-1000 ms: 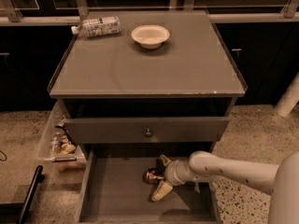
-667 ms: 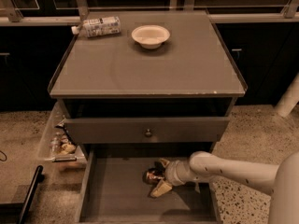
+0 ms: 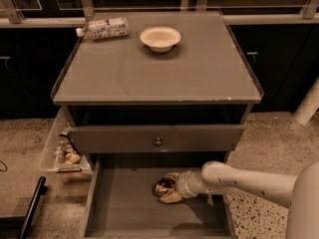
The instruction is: Pick orange can from middle drawer and place on counter
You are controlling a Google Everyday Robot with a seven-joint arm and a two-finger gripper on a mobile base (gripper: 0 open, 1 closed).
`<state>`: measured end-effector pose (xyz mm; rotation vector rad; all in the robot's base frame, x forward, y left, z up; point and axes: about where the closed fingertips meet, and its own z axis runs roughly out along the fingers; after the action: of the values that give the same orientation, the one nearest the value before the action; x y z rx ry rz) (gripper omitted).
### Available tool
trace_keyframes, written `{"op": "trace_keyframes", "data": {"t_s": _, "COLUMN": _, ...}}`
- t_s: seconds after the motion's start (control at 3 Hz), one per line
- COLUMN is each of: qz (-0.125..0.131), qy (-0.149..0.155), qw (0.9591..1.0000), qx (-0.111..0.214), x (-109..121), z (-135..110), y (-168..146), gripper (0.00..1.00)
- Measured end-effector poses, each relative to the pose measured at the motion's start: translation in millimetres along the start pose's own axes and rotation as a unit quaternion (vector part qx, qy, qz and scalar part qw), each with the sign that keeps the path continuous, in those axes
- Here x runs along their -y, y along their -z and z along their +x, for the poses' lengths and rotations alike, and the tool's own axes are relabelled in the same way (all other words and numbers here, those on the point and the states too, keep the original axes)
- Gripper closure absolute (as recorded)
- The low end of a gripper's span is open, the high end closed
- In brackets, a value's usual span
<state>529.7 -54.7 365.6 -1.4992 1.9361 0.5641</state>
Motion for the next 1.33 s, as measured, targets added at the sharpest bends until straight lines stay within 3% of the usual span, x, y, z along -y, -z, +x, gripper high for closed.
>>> {"op": "trace_keyframes", "data": {"t_s": 0.33, "qz": 0.000, "qy": 0.000, "qw": 1.0000, "qx": 0.000, "x": -0.1, "z": 0.0, "y": 0.0, "gripper": 0.87}}
{"op": "trace_keyframes", "data": {"t_s": 0.67, "qz": -0.010, "qy": -0.007, "qw": 0.9999, "qx": -0.003, "x": -10.6, "z": 6.5, "y": 3.7, "gripper": 1.00}}
{"op": "trace_keyframes", "data": {"t_s": 1.0, "qz": -0.010, "qy": -0.007, "qw": 0.9999, "qx": -0.003, "x": -10.5, "z": 4.9, "y": 5.4, "gripper": 1.00}}
{"op": "trace_keyframes", "data": {"t_s": 1.33, "qz": -0.008, "qy": 0.028, "qw": 0.9996, "qx": 0.007, "x": -19.6, "z": -17.9, "y": 48.7, "gripper": 1.00}}
